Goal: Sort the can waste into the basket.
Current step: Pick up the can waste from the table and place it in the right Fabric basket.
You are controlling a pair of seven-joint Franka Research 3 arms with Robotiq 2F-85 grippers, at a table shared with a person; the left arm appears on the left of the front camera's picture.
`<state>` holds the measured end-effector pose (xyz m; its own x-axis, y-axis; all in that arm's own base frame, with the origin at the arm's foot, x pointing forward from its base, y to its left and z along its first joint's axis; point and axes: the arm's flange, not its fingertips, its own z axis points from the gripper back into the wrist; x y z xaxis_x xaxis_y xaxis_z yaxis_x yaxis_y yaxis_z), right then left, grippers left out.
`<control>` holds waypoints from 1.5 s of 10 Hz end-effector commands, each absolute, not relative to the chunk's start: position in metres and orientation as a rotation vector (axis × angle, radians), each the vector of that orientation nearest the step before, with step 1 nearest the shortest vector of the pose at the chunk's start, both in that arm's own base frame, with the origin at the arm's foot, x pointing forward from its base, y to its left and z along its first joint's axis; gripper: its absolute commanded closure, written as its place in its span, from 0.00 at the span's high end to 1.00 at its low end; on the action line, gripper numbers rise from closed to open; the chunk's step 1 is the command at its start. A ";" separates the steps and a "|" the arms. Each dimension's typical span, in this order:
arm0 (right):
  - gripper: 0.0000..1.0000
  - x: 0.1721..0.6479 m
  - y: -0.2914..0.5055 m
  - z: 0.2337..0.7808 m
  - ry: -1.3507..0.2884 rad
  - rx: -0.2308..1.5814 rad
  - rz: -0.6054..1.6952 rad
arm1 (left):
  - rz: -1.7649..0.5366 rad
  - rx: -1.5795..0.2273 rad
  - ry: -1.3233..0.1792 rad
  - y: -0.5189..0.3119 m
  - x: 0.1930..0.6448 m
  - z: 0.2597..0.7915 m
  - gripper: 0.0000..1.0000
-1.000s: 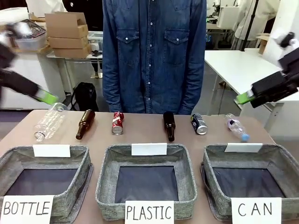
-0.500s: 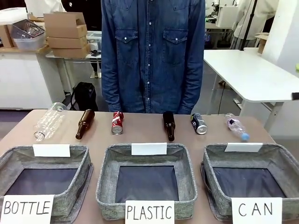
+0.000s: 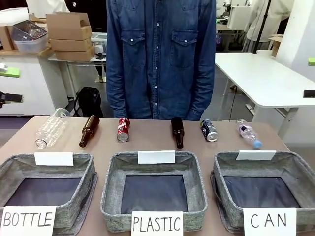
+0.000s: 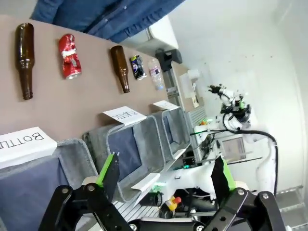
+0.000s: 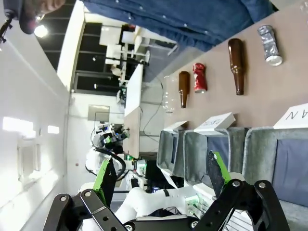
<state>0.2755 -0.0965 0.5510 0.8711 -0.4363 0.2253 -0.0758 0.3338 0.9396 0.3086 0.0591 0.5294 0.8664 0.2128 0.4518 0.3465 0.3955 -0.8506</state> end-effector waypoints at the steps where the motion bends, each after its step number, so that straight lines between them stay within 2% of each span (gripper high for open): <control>1: 1.00 0.275 -0.100 0.551 -0.492 1.221 -0.220 | -0.081 -1.233 -0.602 0.076 0.303 0.536 1.00; 7: 1.00 0.275 -0.100 0.551 -0.492 1.221 -0.220 | -0.056 -1.224 -0.584 0.079 0.298 0.536 1.00; 8: 1.00 0.275 -0.100 0.551 -0.492 1.221 -0.220 | -0.051 -1.136 -0.536 0.061 0.317 0.543 1.00; 12: 1.00 0.275 -0.100 0.551 -0.492 1.221 -0.220 | -0.122 -1.068 -0.232 -0.002 0.447 0.547 1.00; 14: 1.00 0.275 -0.100 0.551 -0.492 1.221 -0.220 | -0.070 -0.970 -0.198 -0.046 0.481 0.528 1.00; 15: 1.00 0.275 -0.100 0.551 -0.492 1.221 -0.220 | -0.086 -0.979 -0.039 -0.046 0.478 0.529 1.00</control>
<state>0.2718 -0.1007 0.5502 0.8795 -0.4244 0.2151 -0.0638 0.3428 0.9372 0.4854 -0.0532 0.5146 0.9851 -0.0017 0.1721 0.1464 0.5339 -0.8328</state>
